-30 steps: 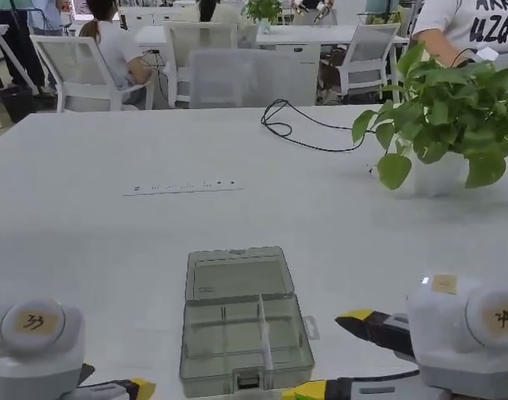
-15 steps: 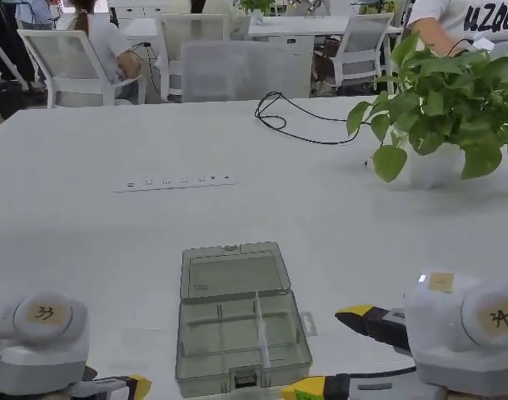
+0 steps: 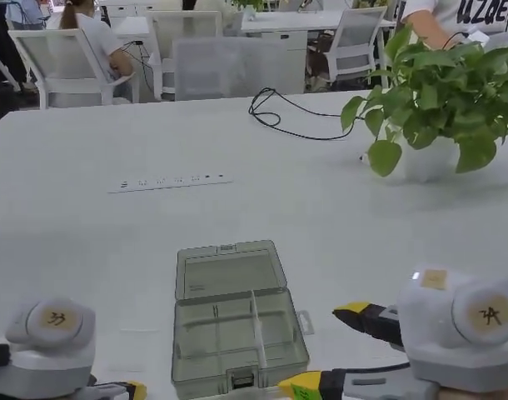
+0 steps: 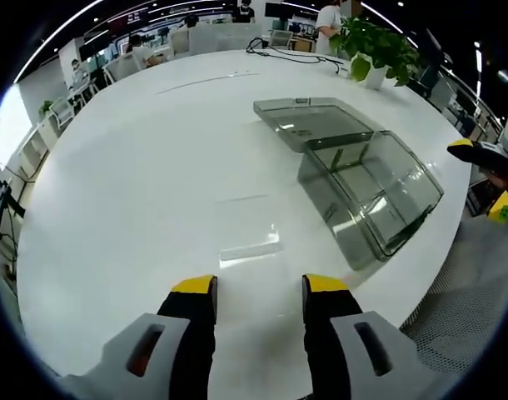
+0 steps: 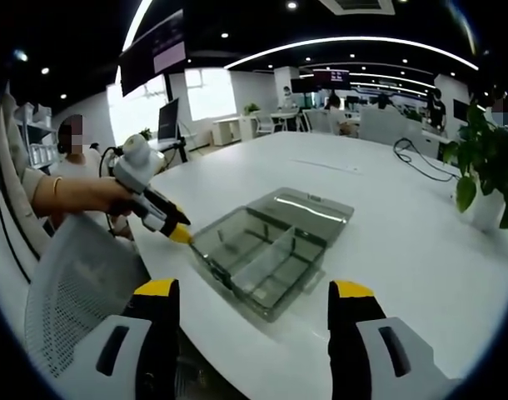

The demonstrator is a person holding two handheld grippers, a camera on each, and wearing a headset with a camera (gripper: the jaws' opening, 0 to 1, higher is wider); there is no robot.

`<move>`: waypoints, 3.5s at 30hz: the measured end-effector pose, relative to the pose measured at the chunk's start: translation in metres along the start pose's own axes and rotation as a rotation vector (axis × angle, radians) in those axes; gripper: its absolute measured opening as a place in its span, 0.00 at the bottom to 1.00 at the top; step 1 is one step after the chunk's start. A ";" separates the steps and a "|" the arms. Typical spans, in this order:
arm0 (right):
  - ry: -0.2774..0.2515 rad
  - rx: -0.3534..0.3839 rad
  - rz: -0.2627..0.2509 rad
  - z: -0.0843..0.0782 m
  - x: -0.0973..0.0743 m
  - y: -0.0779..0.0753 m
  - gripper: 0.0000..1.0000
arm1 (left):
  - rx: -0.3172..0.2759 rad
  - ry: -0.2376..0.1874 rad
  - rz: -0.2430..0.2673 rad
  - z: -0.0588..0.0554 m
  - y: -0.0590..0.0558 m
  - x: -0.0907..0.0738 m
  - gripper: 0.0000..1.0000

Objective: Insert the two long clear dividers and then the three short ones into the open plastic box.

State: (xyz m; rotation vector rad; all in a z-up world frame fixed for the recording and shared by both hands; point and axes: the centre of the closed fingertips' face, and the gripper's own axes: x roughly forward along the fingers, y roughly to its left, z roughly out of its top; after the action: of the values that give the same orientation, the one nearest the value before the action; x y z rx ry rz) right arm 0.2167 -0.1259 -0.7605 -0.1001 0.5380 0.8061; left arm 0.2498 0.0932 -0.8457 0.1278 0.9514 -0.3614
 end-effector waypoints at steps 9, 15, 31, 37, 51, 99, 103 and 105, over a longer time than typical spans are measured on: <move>0.016 -0.020 -0.007 -0.003 0.004 0.000 0.73 | 0.007 0.049 0.009 -0.002 0.002 0.000 0.32; 0.021 -0.033 -0.016 -0.001 0.005 -0.001 0.73 | 0.003 0.082 0.019 -0.002 0.002 0.001 0.32; 0.032 0.004 -0.024 0.000 0.008 -0.001 0.68 | -0.043 0.062 0.008 -0.002 0.003 -0.001 0.31; 0.024 0.023 -0.025 0.004 0.011 0.002 0.66 | -0.058 0.025 0.003 0.001 0.003 -0.005 0.31; -0.057 0.142 0.006 0.032 0.029 0.018 0.57 | -0.085 -0.147 -0.039 0.025 -0.008 -0.028 0.31; -0.229 0.503 0.152 0.080 0.079 0.073 0.16 | -0.124 -0.430 -0.238 0.064 -0.097 -0.090 0.30; -0.227 0.511 0.147 0.080 0.078 0.072 0.13 | -0.128 -0.430 -0.249 0.065 -0.101 -0.090 0.30; -0.224 0.520 0.144 0.079 0.078 0.071 0.11 | -0.127 -0.433 -0.255 0.066 -0.103 -0.091 0.30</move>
State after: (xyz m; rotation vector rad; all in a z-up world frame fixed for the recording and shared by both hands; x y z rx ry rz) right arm 0.2437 -0.0022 -0.7224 0.5072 0.5302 0.7828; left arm 0.2160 0.0022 -0.7287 -0.1848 0.5590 -0.5375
